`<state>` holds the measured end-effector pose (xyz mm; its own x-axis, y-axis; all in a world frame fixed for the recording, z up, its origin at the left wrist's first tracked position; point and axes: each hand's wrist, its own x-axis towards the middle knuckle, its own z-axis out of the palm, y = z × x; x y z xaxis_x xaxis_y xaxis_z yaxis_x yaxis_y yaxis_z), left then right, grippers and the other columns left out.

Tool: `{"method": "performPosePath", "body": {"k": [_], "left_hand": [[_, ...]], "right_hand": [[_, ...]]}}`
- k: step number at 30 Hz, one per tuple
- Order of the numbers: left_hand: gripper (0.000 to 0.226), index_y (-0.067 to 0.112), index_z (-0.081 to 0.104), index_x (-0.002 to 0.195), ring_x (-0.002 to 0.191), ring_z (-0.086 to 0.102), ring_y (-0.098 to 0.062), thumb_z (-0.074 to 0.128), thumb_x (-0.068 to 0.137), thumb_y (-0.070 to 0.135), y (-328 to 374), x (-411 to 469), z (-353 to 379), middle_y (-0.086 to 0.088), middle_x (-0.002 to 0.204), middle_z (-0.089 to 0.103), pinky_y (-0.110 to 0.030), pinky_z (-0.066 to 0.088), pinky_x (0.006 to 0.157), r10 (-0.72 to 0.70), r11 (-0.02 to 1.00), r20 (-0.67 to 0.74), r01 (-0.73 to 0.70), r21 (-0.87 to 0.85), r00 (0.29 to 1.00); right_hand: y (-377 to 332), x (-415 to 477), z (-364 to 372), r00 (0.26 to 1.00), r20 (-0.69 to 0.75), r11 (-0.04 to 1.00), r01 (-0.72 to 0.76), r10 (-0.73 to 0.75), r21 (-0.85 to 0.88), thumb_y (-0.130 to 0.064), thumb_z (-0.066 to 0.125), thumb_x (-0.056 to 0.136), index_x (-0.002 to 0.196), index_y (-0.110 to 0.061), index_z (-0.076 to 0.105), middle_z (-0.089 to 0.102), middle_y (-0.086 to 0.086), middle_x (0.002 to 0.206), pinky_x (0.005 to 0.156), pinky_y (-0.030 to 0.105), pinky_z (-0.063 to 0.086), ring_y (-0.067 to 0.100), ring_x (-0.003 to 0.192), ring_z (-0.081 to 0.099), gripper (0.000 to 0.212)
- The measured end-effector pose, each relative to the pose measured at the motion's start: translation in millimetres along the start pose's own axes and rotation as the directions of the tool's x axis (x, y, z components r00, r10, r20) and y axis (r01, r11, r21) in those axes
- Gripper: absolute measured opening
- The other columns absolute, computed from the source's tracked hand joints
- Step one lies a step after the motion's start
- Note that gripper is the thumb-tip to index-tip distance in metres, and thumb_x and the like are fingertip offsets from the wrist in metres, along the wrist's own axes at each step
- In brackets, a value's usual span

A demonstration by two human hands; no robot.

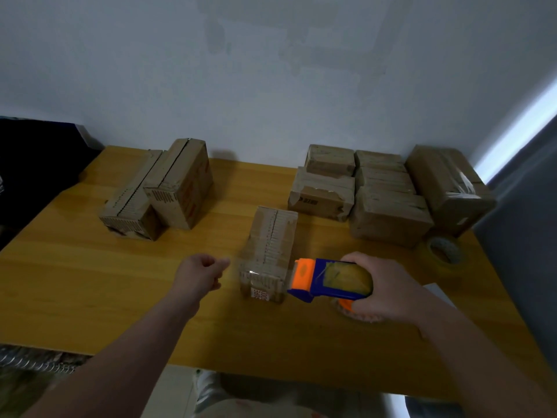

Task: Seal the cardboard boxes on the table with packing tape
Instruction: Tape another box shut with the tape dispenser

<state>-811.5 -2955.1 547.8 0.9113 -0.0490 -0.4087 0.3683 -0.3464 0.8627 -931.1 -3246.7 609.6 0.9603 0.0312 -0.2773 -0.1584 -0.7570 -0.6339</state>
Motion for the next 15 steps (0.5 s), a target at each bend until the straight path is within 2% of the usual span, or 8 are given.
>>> {"method": "performPosePath", "body": {"k": [2,4,6,8,13,15], "left_hand": [[0.028,0.005,0.052,0.073,0.066,0.051,-0.022,0.064,0.091,0.023,-2,-1,6,-0.01,0.072,0.051,-0.032,0.05,0.062,0.011,1.0,-0.02,-0.011,0.02,1.0],[0.028,0.004,0.053,0.074,0.067,0.051,-0.022,0.064,0.091,0.024,-4,0,9,-0.01,0.073,0.052,-0.03,0.048,0.06,0.01,1.0,-0.044,-0.009,0.029,0.999],[0.028,0.005,0.053,0.074,0.068,0.052,-0.022,0.064,0.092,0.024,-6,0,12,-0.01,0.073,0.053,-0.031,0.047,0.061,0.01,0.999,-0.057,-0.008,0.035,0.998],[0.027,0.007,0.053,0.074,0.068,0.052,-0.022,0.063,0.092,0.024,-6,1,14,-0.009,0.074,0.053,-0.033,0.047,0.063,0.015,0.999,-0.057,-0.013,0.039,0.998],[0.025,0.009,0.054,0.075,0.069,0.053,-0.023,0.062,0.093,0.025,-8,5,15,-0.009,0.076,0.055,-0.04,0.05,0.07,0.027,0.997,-0.057,-0.023,0.077,0.998],[0.026,0.009,0.054,0.075,0.068,0.053,-0.023,0.062,0.093,0.025,-10,6,16,-0.009,0.075,0.056,-0.042,0.051,0.071,0.025,0.994,-0.06,-0.019,0.103,0.998]], "right_hand": [[1,-1,0,1.0,0.0,1.0,-0.005,0.005,-0.007,-0.046,0.077,0.053,0.116,-0.038,0.049,0.063,-0.012,0.098,0.061,0.02,0.055,-0.002,0.078,0.065,0.07],[5,0,1,1.0,-0.007,1.0,-0.014,0.014,-0.002,-0.037,0.084,0.06,0.119,-0.035,0.05,0.063,-0.01,0.099,0.059,0.019,0.054,-0.003,0.072,0.064,0.068],[7,0,0,1.0,-0.02,0.999,-0.024,0.023,-0.026,-0.039,0.083,0.06,0.121,-0.036,0.05,0.062,-0.01,0.1,0.066,0.024,0.056,0.0,0.074,0.064,0.069],[9,3,1,0.999,-0.028,0.998,-0.032,0.031,-0.05,-0.047,0.08,0.056,0.121,-0.038,0.049,0.062,-0.011,0.104,0.073,0.029,0.057,0.003,0.084,0.063,0.072],[13,7,7,0.998,-0.035,0.997,-0.061,0.059,-0.055,-0.046,0.083,0.058,0.118,-0.045,0.05,0.061,-0.014,0.103,0.075,0.035,0.058,0.004,0.088,0.062,0.068],[13,9,9,0.997,-0.018,0.996,-0.07,0.069,-0.059,-0.042,0.084,0.061,0.118,-0.042,0.051,0.061,-0.013,0.102,0.072,0.03,0.057,0.003,0.087,0.062,0.066]]}}
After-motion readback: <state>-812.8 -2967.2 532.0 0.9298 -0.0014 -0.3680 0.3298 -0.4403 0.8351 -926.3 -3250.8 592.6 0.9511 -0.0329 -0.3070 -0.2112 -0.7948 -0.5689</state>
